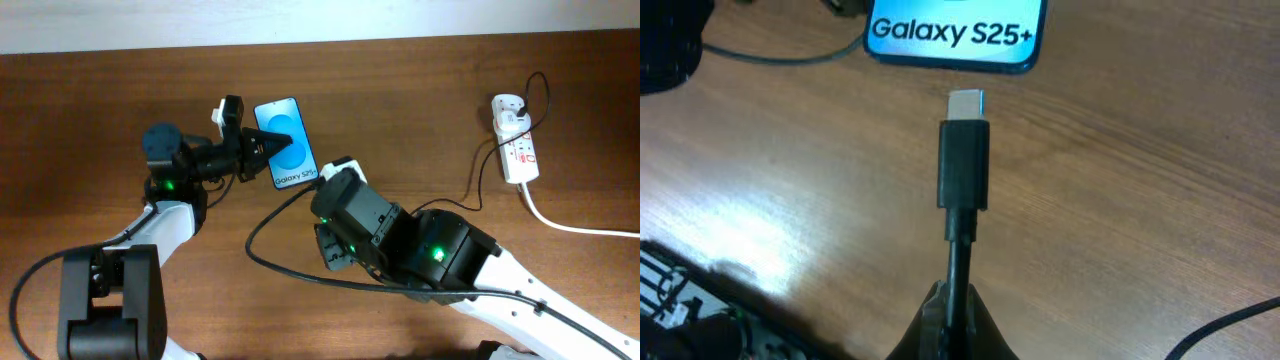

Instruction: Plug charger to phone and switch on socket

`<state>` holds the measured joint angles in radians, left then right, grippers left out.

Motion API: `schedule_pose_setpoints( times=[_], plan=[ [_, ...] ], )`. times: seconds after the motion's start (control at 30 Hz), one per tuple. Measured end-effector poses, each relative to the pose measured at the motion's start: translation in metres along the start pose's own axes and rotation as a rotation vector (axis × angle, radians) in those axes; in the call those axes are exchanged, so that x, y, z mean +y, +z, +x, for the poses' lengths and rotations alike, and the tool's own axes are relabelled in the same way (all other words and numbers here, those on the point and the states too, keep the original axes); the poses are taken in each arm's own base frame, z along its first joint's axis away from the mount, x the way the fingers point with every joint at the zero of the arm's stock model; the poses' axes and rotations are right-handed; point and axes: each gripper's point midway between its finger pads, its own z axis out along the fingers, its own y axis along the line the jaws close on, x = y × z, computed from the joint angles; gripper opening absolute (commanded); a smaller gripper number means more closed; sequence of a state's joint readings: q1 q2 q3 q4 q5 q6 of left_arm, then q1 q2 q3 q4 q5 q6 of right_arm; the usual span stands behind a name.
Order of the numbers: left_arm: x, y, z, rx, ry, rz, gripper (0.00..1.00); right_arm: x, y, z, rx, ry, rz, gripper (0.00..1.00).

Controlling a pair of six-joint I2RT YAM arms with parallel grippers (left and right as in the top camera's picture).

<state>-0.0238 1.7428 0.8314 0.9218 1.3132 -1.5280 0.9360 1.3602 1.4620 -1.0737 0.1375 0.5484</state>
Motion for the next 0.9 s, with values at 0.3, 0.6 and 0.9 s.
schedule_pose_setpoints(
  times=[0.3, 0.6, 0.9],
  plan=[
    [0.0, 0.0, -0.003, -0.016, -0.127, 0.001, 0.0, 0.012, 0.0, -0.008, -0.029, 0.034, -0.054, 0.04],
    [-0.021, -0.001, -0.007, -0.04, -0.011, 0.049, 0.0, 0.019, 0.04, -0.003, 0.045, 0.005, -0.03, 0.04],
    [-0.02, -0.001, -0.005, -0.028, -0.053, 0.048, 0.0, 0.02, 0.041, -0.006, 0.032, -0.015, -0.038, 0.04]
  ],
)
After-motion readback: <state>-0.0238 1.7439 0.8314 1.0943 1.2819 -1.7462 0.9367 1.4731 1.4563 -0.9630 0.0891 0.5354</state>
